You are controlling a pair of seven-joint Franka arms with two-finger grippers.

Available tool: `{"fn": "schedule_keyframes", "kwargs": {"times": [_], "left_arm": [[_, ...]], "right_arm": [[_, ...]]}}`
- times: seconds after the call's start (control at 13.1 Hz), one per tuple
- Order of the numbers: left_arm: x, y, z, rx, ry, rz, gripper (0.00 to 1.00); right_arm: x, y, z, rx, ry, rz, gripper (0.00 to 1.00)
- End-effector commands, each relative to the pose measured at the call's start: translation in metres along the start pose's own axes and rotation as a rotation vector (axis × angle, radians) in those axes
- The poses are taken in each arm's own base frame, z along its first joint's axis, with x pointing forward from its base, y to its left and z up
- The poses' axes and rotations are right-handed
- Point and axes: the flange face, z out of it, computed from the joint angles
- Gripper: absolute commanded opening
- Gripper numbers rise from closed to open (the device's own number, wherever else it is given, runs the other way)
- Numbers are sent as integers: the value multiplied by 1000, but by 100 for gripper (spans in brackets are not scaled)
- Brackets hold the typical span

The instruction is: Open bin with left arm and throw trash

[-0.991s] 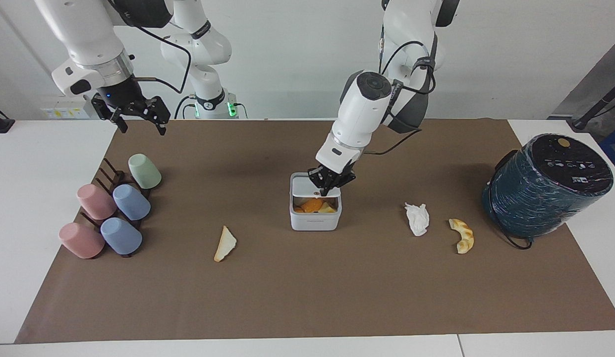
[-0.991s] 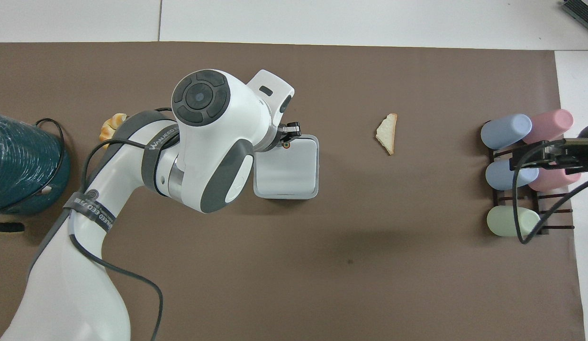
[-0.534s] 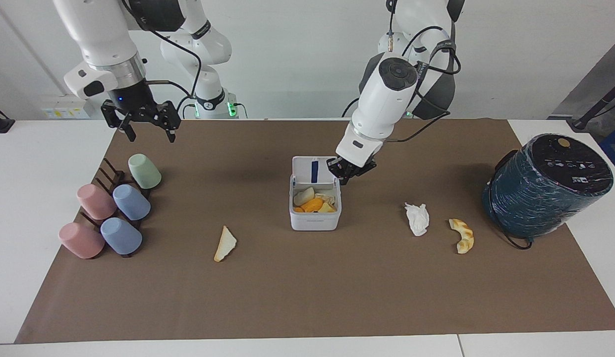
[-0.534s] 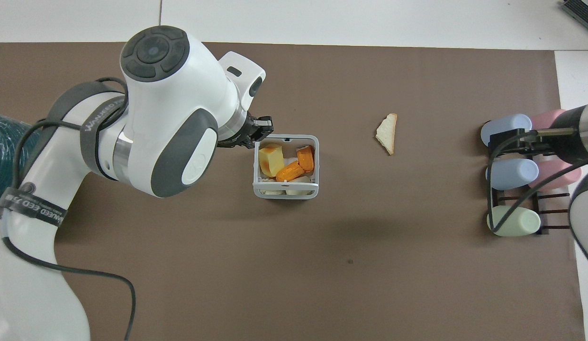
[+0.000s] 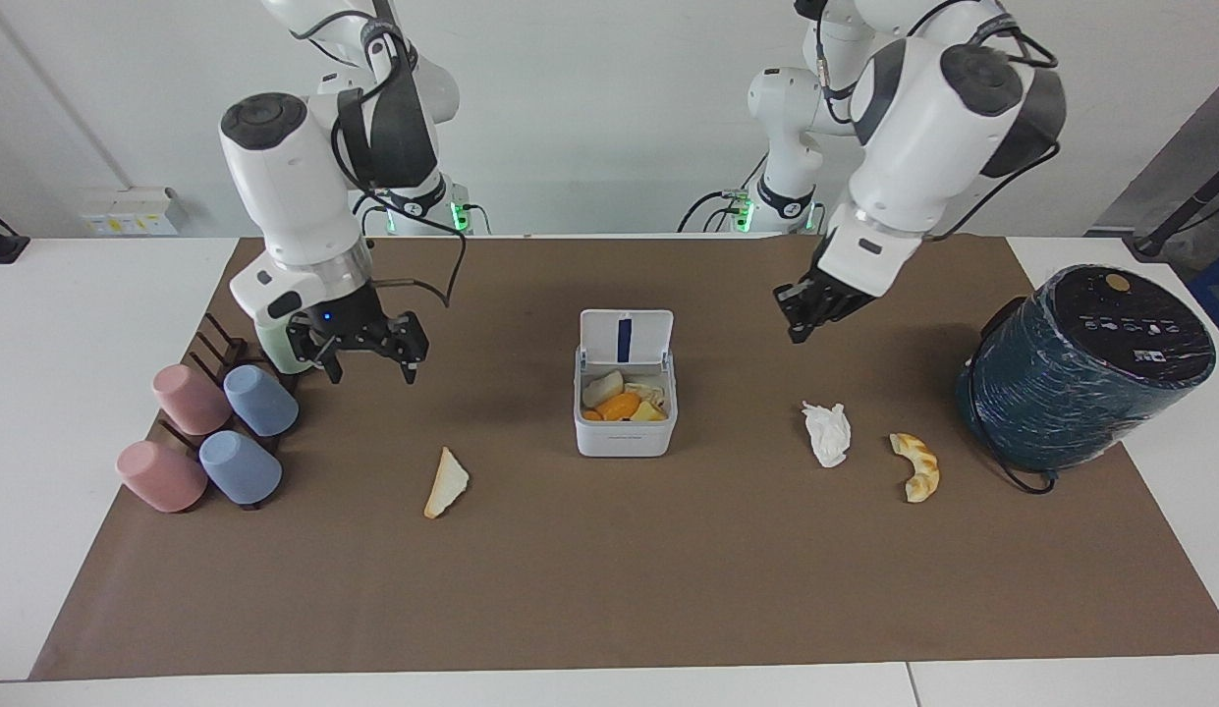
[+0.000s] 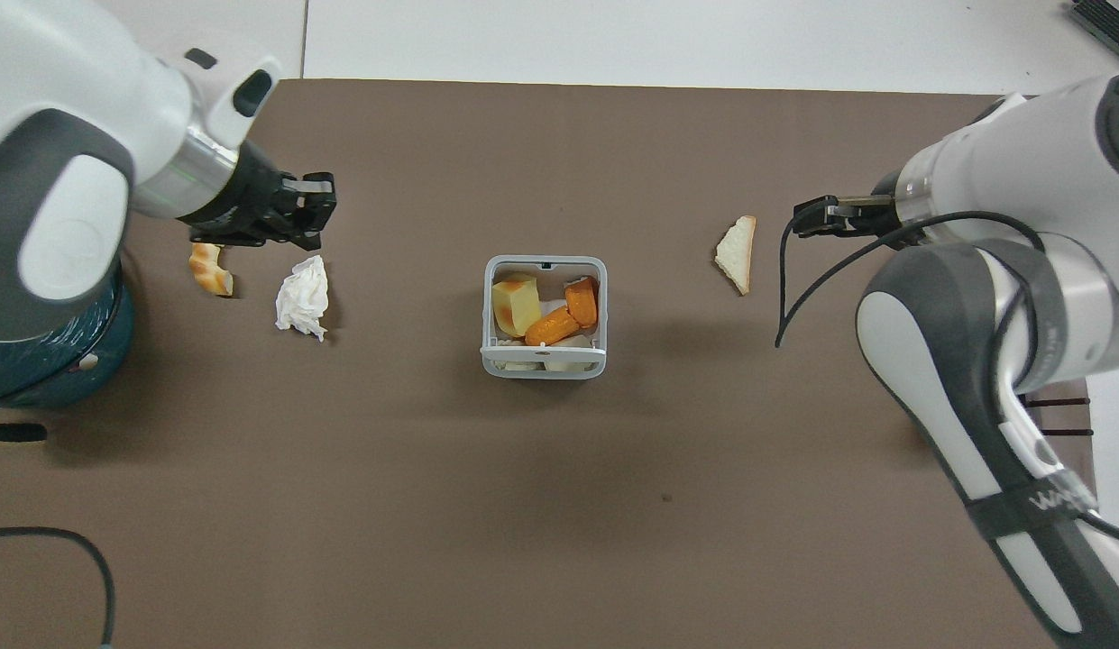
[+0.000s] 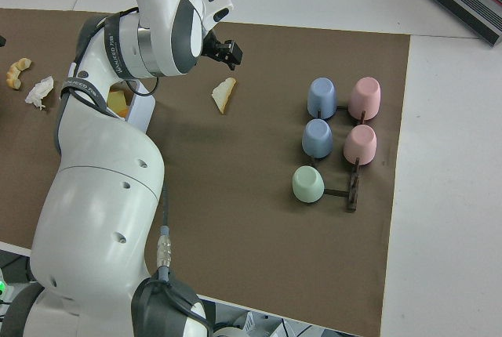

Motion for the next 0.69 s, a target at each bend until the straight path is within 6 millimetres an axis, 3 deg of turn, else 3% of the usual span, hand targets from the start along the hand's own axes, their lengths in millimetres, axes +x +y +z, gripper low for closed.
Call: {"fn": "schedule_keyframes", "kwargs": {"times": [0.0, 0.23, 0.46, 0.61], "left_arm": [[-2, -57, -26, 18, -19, 63, 0], [-10, -87, -54, 67, 19, 139, 0], [-24, -96, -61, 100, 1, 186, 0], [-32, -102, -58, 102, -14, 178, 0]], "right_arm": [[18, -18, 50, 5, 37, 85, 100], [23, -22, 99, 10, 38, 167, 100], [20, -27, 156, 2, 13, 231, 100], [19, -27, 171, 4, 13, 263, 100]]}}
